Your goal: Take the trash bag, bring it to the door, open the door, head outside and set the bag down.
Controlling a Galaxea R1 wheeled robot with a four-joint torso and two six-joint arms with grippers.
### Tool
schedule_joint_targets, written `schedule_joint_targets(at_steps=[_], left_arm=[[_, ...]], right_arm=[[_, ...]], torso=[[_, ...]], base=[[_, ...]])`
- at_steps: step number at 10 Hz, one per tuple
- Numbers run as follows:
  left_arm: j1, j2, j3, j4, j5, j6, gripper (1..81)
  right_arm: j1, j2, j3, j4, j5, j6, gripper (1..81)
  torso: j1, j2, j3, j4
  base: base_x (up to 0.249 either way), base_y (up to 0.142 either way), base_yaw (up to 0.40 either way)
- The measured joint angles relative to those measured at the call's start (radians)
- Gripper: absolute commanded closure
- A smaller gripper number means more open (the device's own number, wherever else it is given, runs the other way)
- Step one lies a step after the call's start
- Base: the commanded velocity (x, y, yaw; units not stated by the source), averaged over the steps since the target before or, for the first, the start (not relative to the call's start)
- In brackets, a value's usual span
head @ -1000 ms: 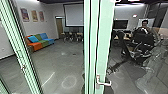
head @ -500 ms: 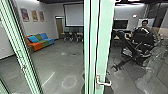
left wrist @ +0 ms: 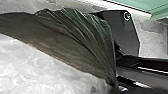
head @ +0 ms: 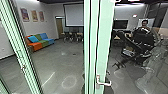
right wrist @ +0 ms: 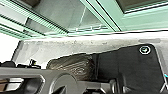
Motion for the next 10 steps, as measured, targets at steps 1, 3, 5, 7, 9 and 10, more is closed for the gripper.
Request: schedule_joint_targets(at_steps=[1, 3, 5, 7, 9, 10], left_arm=[[0.000, 0.000, 0.000, 0.000, 0.000, 0.000, 81.1], [0.000, 0.001, 0.000, 0.000, 0.000, 0.000, 81.1], [0.000, 0.006, 0.000, 0.000, -0.001, 0.000, 81.1], [0.000, 0.008, 0.000, 0.000, -0.001, 0.000, 81.1], [0.000, 0.008, 0.000, 0.000, -0.001, 0.000, 81.1], [0.000, 0.008, 0.000, 0.000, -0.001, 0.000, 81.1]], right_arm=[[0.011, -0.032, 0.045, 0.000, 0.005, 0.000, 1.0], [0.047, -0.105, 0.140, 0.001, 0.016, 0.000, 1.0], [0.078, -0.181, 0.239, 0.005, 0.024, 0.000, 1.0], [0.133, -0.249, 0.335, 0.027, 0.024, 0.000, 1.0], [0.221, -0.291, 0.396, 0.086, 0.024, 0.001, 1.0], [0.263, -0.309, 0.417, 0.124, 0.021, 0.001, 1.0]], torso=[[0.000, 0.000, 0.000, 0.000], [0.000, 0.000, 0.000, 0.000], [0.000, 0.000, 0.000, 0.000], [0.000, 0.000, 0.000, 0.000], [0.000, 0.000, 0.000, 0.000], [0.000, 0.000, 0.000, 0.000]], base=[[0.000, 0.000, 0.000], [0.000, 0.000, 0.000], [0.000, 0.000, 0.000], [0.000, 0.000, 0.000], [0.000, 0.000, 0.000], [0.000, 0.000, 0.000]])
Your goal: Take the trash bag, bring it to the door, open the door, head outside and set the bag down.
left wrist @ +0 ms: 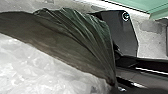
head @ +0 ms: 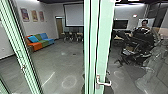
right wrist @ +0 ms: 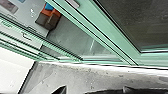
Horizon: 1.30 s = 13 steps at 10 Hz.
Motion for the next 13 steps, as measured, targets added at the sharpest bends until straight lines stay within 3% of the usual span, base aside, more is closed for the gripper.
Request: schedule_joint_targets(at_steps=[2, 7, 10, 13], left_arm=[[0.000, 0.000, 0.000, 0.000, 0.000, 0.000, 81.1], [0.000, 0.000, 0.000, 0.000, -0.001, 0.000, 81.1], [0.000, 0.000, 0.000, 0.000, -0.001, -0.001, 81.1], [-0.001, 0.000, 0.000, 0.000, -0.002, -0.001, 81.1]], right_arm=[[0.088, -0.030, 0.034, 0.061, -0.020, 0.000, 1.0], [0.299, -0.055, 0.078, 0.195, -0.149, 0.000, 1.0], [0.432, -0.045, 0.069, 0.319, -0.241, 0.002, 1.0], [0.494, 0.030, 0.034, 0.490, -0.257, 0.006, 1.0]], torso=[[0.000, 0.000, 0.000, 0.000], [0.000, 0.000, 0.000, 0.000], [0.000, 0.000, 0.000, 0.000], [0.000, 0.000, 0.000, 0.000]], base=[[0.000, 0.000, 0.000], [0.000, 0.000, 0.000], [0.000, 0.000, 0.000], [0.000, 0.000, 0.000]])
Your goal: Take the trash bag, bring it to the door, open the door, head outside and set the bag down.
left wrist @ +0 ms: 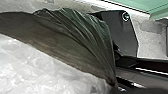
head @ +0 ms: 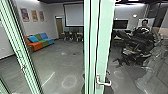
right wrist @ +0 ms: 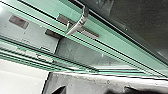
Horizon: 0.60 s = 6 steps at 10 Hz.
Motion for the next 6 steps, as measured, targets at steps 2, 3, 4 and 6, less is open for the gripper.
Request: schedule_joint_targets(at_steps=[2, 3, 4, 6], left_arm=[[0.000, 0.000, 0.000, 0.000, 0.000, -0.002, 81.1], [-0.002, 0.000, 0.000, 0.000, 0.000, -0.002, 81.1], [-0.003, 0.000, 0.000, 0.000, -0.002, -0.003, 81.1], [-0.002, 0.000, -0.001, -0.001, -0.002, -0.003, 81.1]], right_arm=[[0.042, 0.011, -0.014, 0.069, 0.027, 0.000, 1.0], [0.069, 0.021, -0.021, 0.099, 0.038, 0.000, 1.0], [0.091, 0.040, -0.030, 0.124, 0.037, 0.000, 1.0], [0.140, 0.069, -0.091, 0.172, 0.038, 0.000, 1.0]], torso=[[0.000, 0.000, 0.000, 0.000], [0.000, 0.000, 0.000, 0.000], [0.000, 0.000, 0.000, 0.000], [0.000, 0.000, 0.000, 0.000]], base=[[0.000, 0.000, 0.000], [0.000, 0.000, 0.000], [0.000, 0.000, 0.000], [0.000, 0.000, 0.000]])
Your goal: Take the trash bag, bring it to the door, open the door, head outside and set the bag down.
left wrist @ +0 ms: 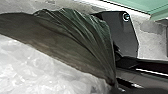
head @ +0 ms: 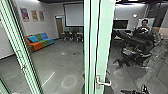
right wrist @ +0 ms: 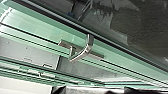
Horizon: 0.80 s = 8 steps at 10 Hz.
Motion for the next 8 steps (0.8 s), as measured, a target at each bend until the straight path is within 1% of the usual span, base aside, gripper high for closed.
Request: schedule_joint_targets(at_steps=[1, 3, 4, 6, 8], left_arm=[[0.000, 0.000, 0.000, 0.000, 0.000, 0.000, 81.1], [0.000, 0.000, 0.000, -0.001, 0.000, 0.000, 81.1], [0.000, 0.000, 0.000, -0.001, 0.000, 0.000, 81.1], [0.000, 0.000, 0.000, -0.001, 0.000, 0.000, 81.1], [0.000, 0.000, 0.000, -0.001, 0.000, -0.001, 81.1]], right_arm=[[0.014, 0.020, -0.034, 0.023, 0.002, 0.000, 1.0], [0.018, 0.091, -0.094, 0.064, -0.001, 0.000, 1.0], [0.033, 0.114, -0.122, 0.083, -0.022, 0.000, 1.0], [0.061, 0.130, -0.208, 0.103, -0.061, 0.000, 1.0], [0.087, 0.179, -0.282, 0.117, -0.138, 0.000, 1.0]], torso=[[0.000, 0.000, 0.000, 0.000], [0.000, 0.000, 0.000, 0.000], [0.000, 0.000, 0.000, 0.000], [0.001, 0.000, 0.000, 0.000], [0.001, 0.000, 0.000, 0.000]], base=[[0.000, 0.000, 0.000], [0.000, 0.000, 0.000], [0.000, 0.000, 0.000], [0.000, 0.000, 0.000], [0.000, 0.000, 0.000]])
